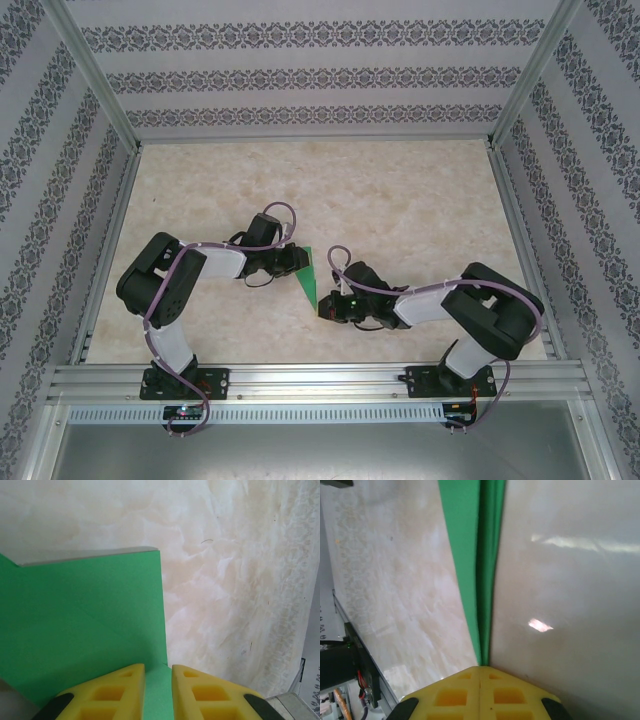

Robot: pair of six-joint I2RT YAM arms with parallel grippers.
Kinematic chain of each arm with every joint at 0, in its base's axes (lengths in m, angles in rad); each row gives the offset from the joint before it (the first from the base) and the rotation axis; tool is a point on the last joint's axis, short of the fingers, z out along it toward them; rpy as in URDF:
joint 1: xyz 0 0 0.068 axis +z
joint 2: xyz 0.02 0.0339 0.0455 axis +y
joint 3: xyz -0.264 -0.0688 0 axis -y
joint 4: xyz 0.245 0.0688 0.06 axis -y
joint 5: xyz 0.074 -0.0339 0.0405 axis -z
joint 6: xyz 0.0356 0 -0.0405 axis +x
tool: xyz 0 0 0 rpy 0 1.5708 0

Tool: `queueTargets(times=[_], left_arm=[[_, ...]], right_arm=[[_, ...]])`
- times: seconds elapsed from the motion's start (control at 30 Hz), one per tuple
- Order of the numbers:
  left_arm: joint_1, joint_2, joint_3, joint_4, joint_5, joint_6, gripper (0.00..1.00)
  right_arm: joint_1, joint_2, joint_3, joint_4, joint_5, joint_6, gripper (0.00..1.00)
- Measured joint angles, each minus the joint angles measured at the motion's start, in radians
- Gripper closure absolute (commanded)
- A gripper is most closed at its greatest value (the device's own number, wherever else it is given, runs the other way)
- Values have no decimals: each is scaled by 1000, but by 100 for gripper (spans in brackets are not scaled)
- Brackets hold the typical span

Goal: Fold a paper plane with a square sheet of paper (pick it up from the middle)
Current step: Fold the wing for the fifth time at the center of the table.

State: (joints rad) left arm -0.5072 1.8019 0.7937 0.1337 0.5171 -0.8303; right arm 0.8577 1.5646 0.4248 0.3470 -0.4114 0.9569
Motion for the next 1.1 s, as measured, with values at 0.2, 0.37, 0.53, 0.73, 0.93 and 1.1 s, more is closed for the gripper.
queueTargets(times=[0.2,0.37,0.53,0.73,0.93,1.1], left_arm=[[-5,0,2,0,-3,8,77],[-5,1,4,-3,-2,11,77],[-5,2,6,-8,-2,11,77],[-5,2,6,-9,-2,11,77],[-5,2,9,-16,-10,10,77],[-6,2,13,-22,-14,10,77]], right_arm=[[-1,-90,73,-122,72,10,99],[-8,-52,201,-116,89,2,99],[-14,98,233,-64,77,14,100],[-17,174,172,42,66,52,100],[4,134,86,125,74,75,100],[40,72,34,96,77,74,99]])
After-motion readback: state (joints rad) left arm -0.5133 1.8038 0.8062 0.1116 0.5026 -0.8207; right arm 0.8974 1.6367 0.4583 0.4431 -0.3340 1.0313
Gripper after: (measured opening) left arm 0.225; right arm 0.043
